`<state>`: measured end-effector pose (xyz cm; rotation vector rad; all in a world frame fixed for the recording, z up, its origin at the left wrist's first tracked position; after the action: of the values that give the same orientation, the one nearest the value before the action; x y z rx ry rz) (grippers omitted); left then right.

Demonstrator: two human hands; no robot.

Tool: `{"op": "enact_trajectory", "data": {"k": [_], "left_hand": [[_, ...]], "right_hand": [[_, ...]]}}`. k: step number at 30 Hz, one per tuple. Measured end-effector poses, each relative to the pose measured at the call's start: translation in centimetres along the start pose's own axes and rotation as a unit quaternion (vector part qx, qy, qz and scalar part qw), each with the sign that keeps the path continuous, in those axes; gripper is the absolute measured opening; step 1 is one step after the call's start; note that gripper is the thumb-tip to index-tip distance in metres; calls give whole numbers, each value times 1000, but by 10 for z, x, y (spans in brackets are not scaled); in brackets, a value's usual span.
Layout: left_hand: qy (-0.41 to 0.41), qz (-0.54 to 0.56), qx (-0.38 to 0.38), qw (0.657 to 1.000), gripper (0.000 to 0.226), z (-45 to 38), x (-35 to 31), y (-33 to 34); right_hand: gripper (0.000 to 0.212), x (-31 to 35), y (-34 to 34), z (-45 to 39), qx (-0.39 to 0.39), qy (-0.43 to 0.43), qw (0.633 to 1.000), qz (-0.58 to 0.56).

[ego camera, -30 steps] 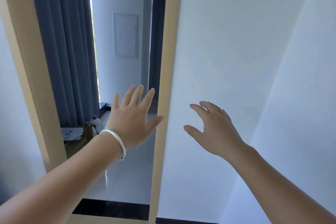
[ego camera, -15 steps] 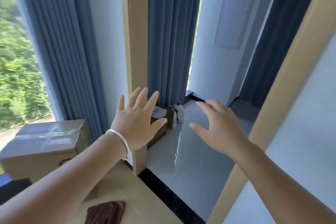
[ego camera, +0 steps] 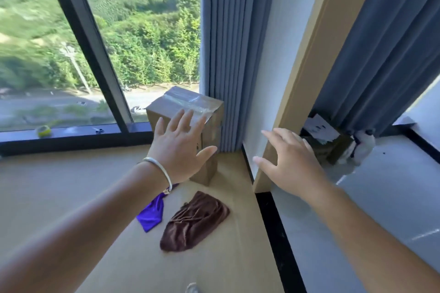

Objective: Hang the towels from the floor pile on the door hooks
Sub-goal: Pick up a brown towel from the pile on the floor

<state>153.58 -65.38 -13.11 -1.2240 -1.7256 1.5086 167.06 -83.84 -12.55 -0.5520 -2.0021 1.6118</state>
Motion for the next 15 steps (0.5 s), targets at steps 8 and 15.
{"op": "enact_trajectory", "data": {"k": [8,15], "left_hand": [[-88,21,46,995,78,-20,101,95],[-121,158,32,980,55,-30,179,224]], "right_hand": [[65,26,123,-83,96,-46,994,-15],[64,42,273,-142,184,-68,980,-18]]}}
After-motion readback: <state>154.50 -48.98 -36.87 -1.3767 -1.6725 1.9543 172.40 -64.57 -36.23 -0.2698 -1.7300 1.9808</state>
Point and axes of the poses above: each hand's wrist, its own z-axis away from the middle knuckle, its own y-axis out of the palm, x = y × z, the point moved 7 cm from there along -z, towards the middle knuckle, and after that the axes turned 7 degrees about z, right-handed, at the moved point
